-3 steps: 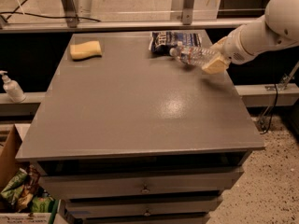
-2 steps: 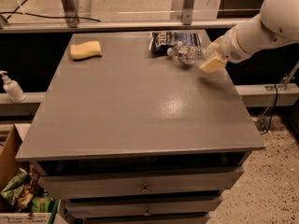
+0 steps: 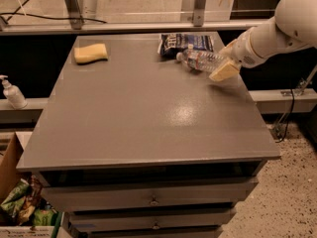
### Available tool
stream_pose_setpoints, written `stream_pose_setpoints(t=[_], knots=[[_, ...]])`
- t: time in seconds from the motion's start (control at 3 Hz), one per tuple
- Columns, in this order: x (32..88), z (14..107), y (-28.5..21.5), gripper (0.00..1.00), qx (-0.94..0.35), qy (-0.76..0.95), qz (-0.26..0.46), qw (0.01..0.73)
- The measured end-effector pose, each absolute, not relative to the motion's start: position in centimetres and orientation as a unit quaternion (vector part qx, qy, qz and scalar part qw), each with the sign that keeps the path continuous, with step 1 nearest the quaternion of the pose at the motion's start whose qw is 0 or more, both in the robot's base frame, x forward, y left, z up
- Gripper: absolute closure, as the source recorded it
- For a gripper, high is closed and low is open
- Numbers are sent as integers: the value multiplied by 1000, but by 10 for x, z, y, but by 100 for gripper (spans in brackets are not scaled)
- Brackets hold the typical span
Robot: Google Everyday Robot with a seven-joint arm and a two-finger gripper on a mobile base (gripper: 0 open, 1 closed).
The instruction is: Move water bottle near blue chip bag
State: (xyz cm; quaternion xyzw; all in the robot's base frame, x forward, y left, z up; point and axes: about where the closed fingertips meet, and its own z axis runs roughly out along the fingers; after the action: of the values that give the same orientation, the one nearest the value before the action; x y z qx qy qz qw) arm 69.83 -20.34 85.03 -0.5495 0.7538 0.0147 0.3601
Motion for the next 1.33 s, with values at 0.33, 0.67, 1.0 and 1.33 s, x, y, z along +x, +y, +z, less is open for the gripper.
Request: stream_pose_setpoints(t=[0.33,0.67,1.0,1.33], knots=[[697,850,-207,0,-549,754,14,361],[696,851,-209,0,-548,754,13,362],[695,853,-216,0,-543,756,11,364],[694,855,-223,0,-539,758,8,367]])
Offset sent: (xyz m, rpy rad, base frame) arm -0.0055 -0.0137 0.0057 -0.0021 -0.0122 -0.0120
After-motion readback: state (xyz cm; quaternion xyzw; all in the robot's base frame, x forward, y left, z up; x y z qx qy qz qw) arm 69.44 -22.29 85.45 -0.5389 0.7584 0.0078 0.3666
